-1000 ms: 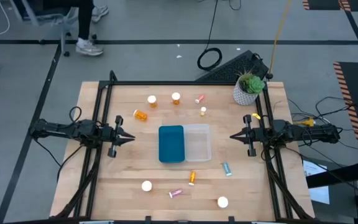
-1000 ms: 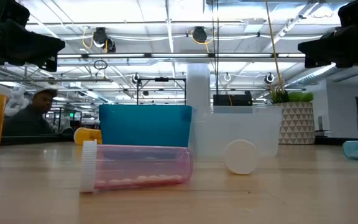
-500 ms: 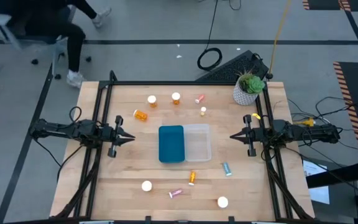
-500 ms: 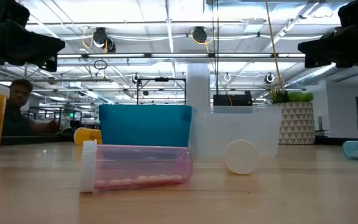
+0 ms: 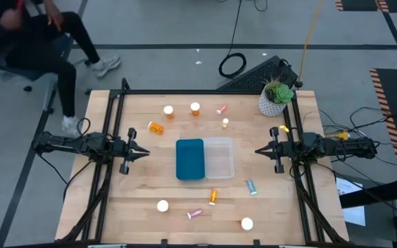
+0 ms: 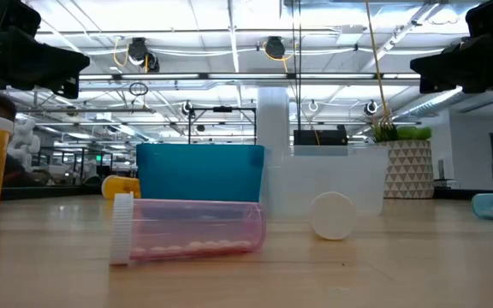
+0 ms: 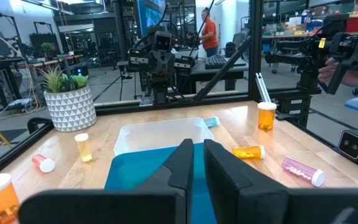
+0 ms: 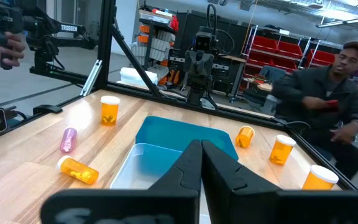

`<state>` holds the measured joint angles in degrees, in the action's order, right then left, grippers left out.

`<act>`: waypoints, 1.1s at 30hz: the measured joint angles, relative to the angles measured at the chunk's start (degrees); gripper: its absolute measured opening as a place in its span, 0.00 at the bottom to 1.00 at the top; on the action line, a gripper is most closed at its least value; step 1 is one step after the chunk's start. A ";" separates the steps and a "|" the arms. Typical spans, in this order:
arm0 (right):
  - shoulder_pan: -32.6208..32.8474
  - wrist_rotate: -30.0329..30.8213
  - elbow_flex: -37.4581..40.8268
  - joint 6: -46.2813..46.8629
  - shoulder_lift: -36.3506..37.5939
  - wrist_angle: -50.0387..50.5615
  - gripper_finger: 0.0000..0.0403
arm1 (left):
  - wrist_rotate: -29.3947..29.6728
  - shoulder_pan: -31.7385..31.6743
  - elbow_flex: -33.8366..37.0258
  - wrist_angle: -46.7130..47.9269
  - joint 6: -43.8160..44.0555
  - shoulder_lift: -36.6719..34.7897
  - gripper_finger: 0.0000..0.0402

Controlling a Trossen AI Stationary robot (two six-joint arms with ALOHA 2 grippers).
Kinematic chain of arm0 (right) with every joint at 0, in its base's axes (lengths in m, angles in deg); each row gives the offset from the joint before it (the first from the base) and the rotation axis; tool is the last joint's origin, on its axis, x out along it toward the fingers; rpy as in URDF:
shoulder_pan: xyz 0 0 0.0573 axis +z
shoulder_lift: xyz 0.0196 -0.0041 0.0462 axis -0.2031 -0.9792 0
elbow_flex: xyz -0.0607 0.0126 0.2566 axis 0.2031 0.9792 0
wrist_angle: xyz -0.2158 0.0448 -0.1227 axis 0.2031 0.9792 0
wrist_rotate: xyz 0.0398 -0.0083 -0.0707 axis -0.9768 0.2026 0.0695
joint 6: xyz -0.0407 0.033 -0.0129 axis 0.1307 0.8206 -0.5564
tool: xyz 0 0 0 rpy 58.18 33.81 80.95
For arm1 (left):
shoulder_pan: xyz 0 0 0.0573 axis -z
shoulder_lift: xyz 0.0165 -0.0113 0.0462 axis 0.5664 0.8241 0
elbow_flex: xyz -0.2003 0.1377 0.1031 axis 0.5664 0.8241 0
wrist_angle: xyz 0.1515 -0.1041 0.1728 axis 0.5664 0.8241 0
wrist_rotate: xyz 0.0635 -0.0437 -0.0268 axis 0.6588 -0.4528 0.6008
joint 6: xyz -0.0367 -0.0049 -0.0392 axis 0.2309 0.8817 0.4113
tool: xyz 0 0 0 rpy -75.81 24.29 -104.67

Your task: Pick and place medicine bottles into bin by pill shape (circle, oval)

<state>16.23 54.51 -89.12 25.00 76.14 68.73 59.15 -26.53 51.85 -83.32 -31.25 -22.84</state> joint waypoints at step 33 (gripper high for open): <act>-0.02 1.46 0.00 0.41 -0.01 -3.25 0.00 | 3.26 0.00 -27.63 9.84 3.43 24.59 0.10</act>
<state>16.21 55.98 -89.12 25.41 76.13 65.49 62.41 -26.53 24.22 -73.47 -27.82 1.75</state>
